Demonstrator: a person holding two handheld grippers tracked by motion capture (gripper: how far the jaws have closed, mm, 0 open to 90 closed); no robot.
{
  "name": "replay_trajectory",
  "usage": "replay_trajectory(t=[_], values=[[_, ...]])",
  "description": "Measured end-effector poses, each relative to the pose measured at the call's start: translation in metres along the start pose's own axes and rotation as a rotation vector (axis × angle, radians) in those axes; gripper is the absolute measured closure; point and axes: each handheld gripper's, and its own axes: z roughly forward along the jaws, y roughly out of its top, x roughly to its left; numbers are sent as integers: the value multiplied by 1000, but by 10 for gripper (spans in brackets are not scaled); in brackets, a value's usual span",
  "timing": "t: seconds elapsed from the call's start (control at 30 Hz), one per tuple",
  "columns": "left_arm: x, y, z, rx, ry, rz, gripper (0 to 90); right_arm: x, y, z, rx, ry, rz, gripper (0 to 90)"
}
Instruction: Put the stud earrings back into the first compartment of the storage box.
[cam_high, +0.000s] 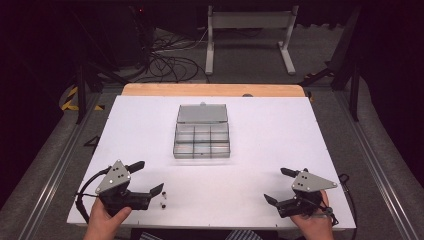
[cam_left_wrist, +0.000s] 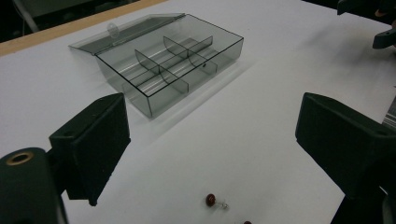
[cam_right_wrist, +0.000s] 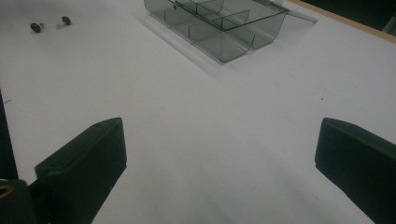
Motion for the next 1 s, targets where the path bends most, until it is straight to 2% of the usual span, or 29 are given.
replay_trajectory(t=[0.2, 0.33, 0.5, 0.6, 0.63, 0.7, 0.8, 0.87, 0.9, 0.93, 0.97, 1.0], values=[[-3, 4, 9, 7, -13, 3, 105, 0, 0, 0, 0, 4, -1, 29], [-8, 6, 19, 36, -29, 24, 105, 0, 0, 0, -1, 9, 1, 28], [-10, 4, 24, 58, -44, 18, 105, 0, 0, 0, 1, 13, 2, 28], [-8, 4, 25, 82, -52, -4, 124, 0, 0, 0, 2, 13, 2, 29], [-6, 3, 26, 92, -80, -43, 131, 0, 0, 0, 4, 16, 1, 29], [-5, 3, 25, 95, -95, -52, 143, 0, 0, 1, 4, 16, -1, 30], [-3, 2, 25, 110, -76, -32, 167, 1, 0, 1, 5, 17, 0, 30], [-1, 2, 26, 139, -49, 13, 188, 0, -1, 1, 5, 17, 0, 30], [-1, 2, 26, 139, -49, 13, 202, 1, -1, 1, 6, 18, 2, 30], [1, 2, 28, 175, -61, 26, 223, 1, -1, 1, 7, 19, 4, 31], [1, 2, 28, 175, -61, 26, 236, 0, -1, 1, 6, 21, 3, 31], [4, 2, 30, 206, -80, 16, 243, 0, -1, 2, 7, 22, 3, 31]])
